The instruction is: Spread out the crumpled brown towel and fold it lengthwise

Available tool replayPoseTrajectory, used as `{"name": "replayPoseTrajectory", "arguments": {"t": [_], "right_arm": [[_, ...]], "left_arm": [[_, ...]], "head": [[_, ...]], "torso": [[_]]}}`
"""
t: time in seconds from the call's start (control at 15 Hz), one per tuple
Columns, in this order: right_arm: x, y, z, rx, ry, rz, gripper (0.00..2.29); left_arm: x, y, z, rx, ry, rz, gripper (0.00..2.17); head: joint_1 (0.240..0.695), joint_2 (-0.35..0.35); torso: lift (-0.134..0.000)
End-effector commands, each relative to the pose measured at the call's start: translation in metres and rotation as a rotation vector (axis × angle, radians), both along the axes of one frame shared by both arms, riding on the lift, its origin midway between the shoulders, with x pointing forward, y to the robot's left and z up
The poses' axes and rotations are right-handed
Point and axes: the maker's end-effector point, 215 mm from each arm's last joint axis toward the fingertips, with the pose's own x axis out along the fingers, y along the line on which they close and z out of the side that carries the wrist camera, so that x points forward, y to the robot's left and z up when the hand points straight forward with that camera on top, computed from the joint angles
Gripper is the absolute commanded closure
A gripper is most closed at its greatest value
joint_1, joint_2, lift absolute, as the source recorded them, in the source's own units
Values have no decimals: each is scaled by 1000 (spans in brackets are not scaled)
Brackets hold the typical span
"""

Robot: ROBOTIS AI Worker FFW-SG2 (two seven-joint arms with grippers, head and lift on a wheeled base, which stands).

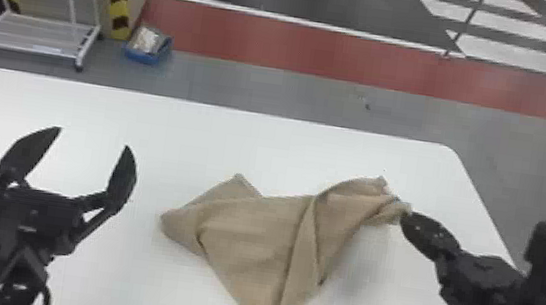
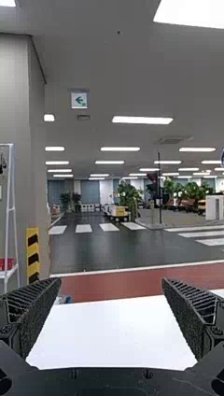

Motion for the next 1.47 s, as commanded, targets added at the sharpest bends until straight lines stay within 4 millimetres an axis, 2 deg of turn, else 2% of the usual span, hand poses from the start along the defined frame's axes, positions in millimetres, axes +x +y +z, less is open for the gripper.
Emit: {"name": "replayPoseTrajectory", "arguments": {"t": [0.0,0.07,0.2,0.33,0.53,0.67,0.73,0.87,1.0,1.13,1.2,1.4], "right_arm": [[20,-28,39,53,-46,-68,1359],[25,-47,56,74,-80,-121,1359],[24,-87,56,85,-89,-221,1359],[22,-120,34,72,-48,-286,1359],[10,-143,-19,106,46,-341,1355],[2,-145,-42,94,57,-335,1355],[1,-141,-44,75,31,-322,1355],[-3,-128,-56,46,16,-294,1355],[-8,-119,-60,33,4,-277,1355],[-14,-112,-64,14,-3,-259,1355],[-19,-108,-69,13,2,-254,1355],[-31,-95,-74,8,-12,-229,1355]], "left_arm": [[-3,3,3,6,-4,0,97],[-5,6,4,9,-5,1,97],[-7,7,4,12,-4,-2,97],[-7,3,4,16,-3,-20,97],[-8,-11,0,19,11,-69,100],[-11,-23,-4,12,18,-94,107],[-13,-32,-9,9,26,-120,107],[-10,-63,-27,-4,65,-227,232],[5,-91,-55,-2,145,-288,262],[22,-118,-58,10,158,-332,259],[30,-134,-52,8,148,-358,262],[46,-189,-66,49,196,-461,262]], "head": [[695,-169],[695,-171],[695,-209],[695,-246],[695,-313],[695,-339],[695,-348],[695,-350],[695,-350],[695,-350],[695,-350],[695,-350]], "torso": [[-124],[-124],[-124],[-124],[-124],[-124],[-124],[-124],[-124],[-124],[-124],[-124]]}}
